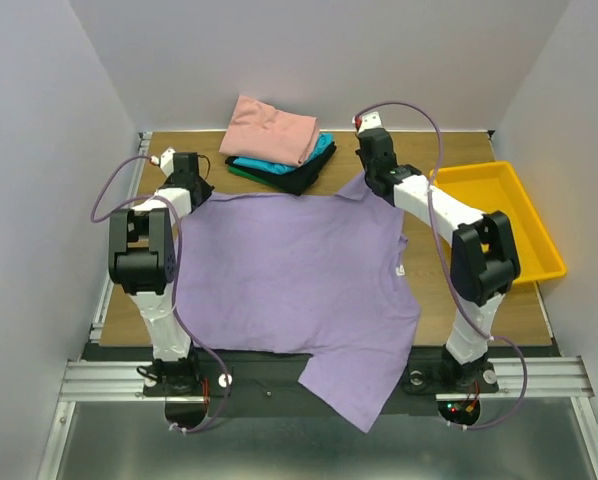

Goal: Fold and stack the t-shirts
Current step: Flatten the tshirt out

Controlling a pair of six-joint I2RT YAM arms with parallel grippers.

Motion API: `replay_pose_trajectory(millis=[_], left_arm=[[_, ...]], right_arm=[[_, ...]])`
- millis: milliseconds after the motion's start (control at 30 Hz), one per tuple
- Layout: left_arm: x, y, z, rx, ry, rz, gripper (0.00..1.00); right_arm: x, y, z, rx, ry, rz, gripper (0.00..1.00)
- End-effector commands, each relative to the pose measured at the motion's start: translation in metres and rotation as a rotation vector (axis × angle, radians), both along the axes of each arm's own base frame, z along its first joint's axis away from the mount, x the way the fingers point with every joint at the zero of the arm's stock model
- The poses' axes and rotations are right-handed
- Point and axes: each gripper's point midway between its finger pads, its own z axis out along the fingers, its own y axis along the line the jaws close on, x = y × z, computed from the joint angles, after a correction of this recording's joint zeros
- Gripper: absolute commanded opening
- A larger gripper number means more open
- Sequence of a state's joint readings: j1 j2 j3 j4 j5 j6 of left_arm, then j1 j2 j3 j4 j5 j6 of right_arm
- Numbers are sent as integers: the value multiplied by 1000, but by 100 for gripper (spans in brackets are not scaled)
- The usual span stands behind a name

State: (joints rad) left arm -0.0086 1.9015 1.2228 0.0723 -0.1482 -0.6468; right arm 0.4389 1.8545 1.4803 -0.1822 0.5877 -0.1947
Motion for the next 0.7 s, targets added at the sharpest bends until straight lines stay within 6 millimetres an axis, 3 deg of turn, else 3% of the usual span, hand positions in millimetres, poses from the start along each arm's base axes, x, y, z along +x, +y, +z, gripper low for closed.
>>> replay_pose_trajectory(millis=[0, 33, 67, 300, 333, 667], left_arm=[[37, -8, 38, -13, -135, -47, 0], [38, -8, 40, -13, -145, -51, 0], [41, 5, 42, -11, -161, -22, 0], [49, 17, 45, 0, -142, 9, 0], [49, 19, 45, 3, -140, 16, 0], [45, 31, 37, 2, -103, 46, 0]], right_arm=[[40, 8, 36, 32, -153, -22, 0], [44, 7, 32, 29, -149, -28, 0], [53, 7, 23, 28, -140, -34, 0], [84, 5, 5, 68, -149, -78, 0], [88, 4, 11, 71, -165, -86, 0], [100, 23, -8, 155, -146, -38, 1]])
